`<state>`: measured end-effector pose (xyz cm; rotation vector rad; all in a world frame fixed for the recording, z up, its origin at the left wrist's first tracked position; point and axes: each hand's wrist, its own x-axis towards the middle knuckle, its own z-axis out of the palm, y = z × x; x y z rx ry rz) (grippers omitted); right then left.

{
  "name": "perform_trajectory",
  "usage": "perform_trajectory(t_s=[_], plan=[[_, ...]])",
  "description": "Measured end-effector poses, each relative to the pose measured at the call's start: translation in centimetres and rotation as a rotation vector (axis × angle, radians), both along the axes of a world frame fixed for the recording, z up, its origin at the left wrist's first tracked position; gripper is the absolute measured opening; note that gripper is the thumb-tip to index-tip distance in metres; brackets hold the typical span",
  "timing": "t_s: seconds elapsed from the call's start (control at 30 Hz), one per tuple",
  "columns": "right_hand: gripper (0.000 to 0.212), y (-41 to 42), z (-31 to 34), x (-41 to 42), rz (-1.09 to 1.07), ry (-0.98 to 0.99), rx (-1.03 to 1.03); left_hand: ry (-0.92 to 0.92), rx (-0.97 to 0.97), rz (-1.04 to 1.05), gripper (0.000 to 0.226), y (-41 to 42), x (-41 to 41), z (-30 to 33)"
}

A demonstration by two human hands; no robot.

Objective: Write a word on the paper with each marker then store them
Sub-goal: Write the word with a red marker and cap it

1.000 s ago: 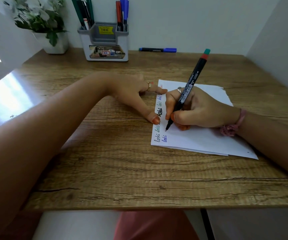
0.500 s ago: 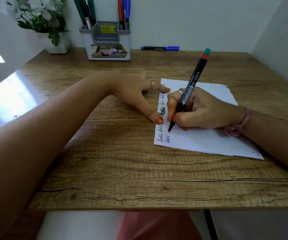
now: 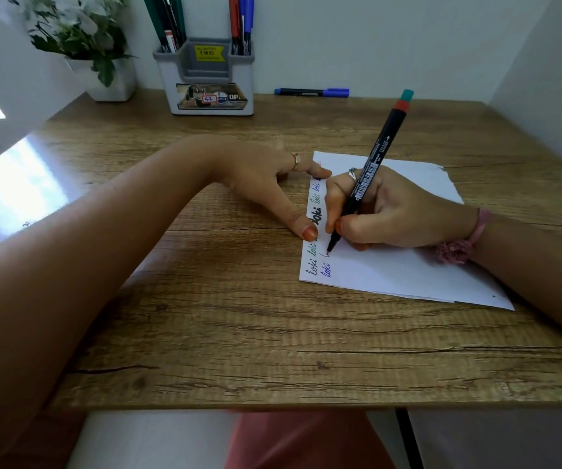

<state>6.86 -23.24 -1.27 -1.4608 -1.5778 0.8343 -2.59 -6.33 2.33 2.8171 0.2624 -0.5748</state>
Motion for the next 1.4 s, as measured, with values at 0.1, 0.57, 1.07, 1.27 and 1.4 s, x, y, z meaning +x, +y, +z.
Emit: perform_trajectory(t_s=[0.1, 0.57, 1.07, 1.27, 1.4], plan=[[0.008, -0.10, 0.05, 0.13, 0.003, 0.047, -0.001, -0.003, -0.006, -0.002, 0.104, 0.06, -0.01, -0.03], [0.014, 0.26, -0.11, -0.12, -0.007, -0.009, -0.022, 0.005, -0.004, 0.010, 0.106, -0.09, 0.00, -0.01], [0.006, 0.12, -0.12, 0.14, -0.028, -0.026, -0.004, 0.003, -0.004, 0.012, 0.104, -0.14, 0.02, 0.03], [0.006, 0.20, -0.23, 0.17, -0.042, -0.033, 0.005, -0.001, -0.011, -0.001, 0.104, 0.09, 0.14, -0.08], [0.013, 0.33, -0.30, 0.15, -0.049, -0.004, 0.016, -0.011, -0.002, -0.006, 0.101, -0.10, 0.12, 0.02]])
